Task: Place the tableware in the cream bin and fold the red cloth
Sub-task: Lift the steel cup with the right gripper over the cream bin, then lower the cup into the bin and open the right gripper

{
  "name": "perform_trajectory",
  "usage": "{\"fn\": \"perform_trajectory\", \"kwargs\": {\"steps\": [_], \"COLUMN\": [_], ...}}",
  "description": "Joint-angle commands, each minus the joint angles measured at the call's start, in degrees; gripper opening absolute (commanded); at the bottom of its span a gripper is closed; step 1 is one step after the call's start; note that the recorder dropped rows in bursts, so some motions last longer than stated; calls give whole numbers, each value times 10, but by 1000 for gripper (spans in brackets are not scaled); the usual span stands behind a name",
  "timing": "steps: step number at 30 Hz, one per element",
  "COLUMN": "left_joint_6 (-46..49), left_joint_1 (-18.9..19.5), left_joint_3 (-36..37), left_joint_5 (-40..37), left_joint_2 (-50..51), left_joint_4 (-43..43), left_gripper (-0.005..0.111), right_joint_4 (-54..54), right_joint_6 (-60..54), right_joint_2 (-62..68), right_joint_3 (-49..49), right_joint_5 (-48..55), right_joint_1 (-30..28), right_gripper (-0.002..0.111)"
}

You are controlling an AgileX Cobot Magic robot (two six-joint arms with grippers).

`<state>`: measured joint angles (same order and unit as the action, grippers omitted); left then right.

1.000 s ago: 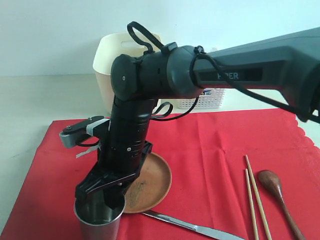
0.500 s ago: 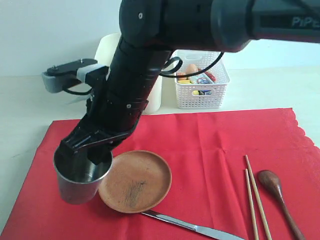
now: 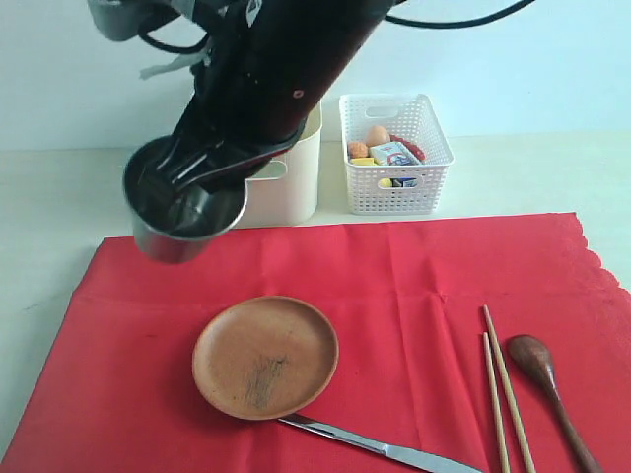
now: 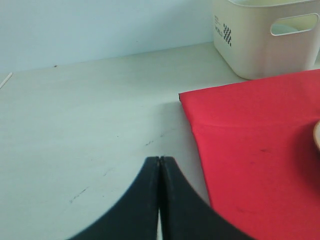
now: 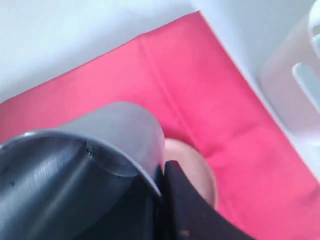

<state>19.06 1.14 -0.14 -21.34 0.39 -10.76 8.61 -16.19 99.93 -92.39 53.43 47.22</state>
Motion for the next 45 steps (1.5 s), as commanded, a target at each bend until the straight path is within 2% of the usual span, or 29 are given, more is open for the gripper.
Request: {"fn": "perform_trajectory", "kwargs": {"steps": [1,14,22,30,38,45], "left_joint_6": [2,2,2,2,2,2], "left_joint_1": [-2,-2,-2,-2,-2,-2], "left_joint_3": [1,1,1,1,1,1], "left_joint_5": [1,1,1,1,1,1], "left_joint_2": [-4,-4,-4,-4,-4,-4], "left_joint_4": [-3,-3,-3,-3,-3,-3], "left_gripper": [0,0,0,0,0,0], "right_joint_4": [-67,-192,-201,-165,-58,-59], "right_joint_6": [50,120,151,162,162,157], "right_joint_2": [-14,27,62,94,146,247], "right_joint_3": [0,0,0,0,-3,-99], "right_joint_5": [-60,-123,-172,-260,-448,-434], "right_joint_1": [0,-2,-49,-113,-195,-200], "right_gripper": [0,0,0,0,0,0]}}
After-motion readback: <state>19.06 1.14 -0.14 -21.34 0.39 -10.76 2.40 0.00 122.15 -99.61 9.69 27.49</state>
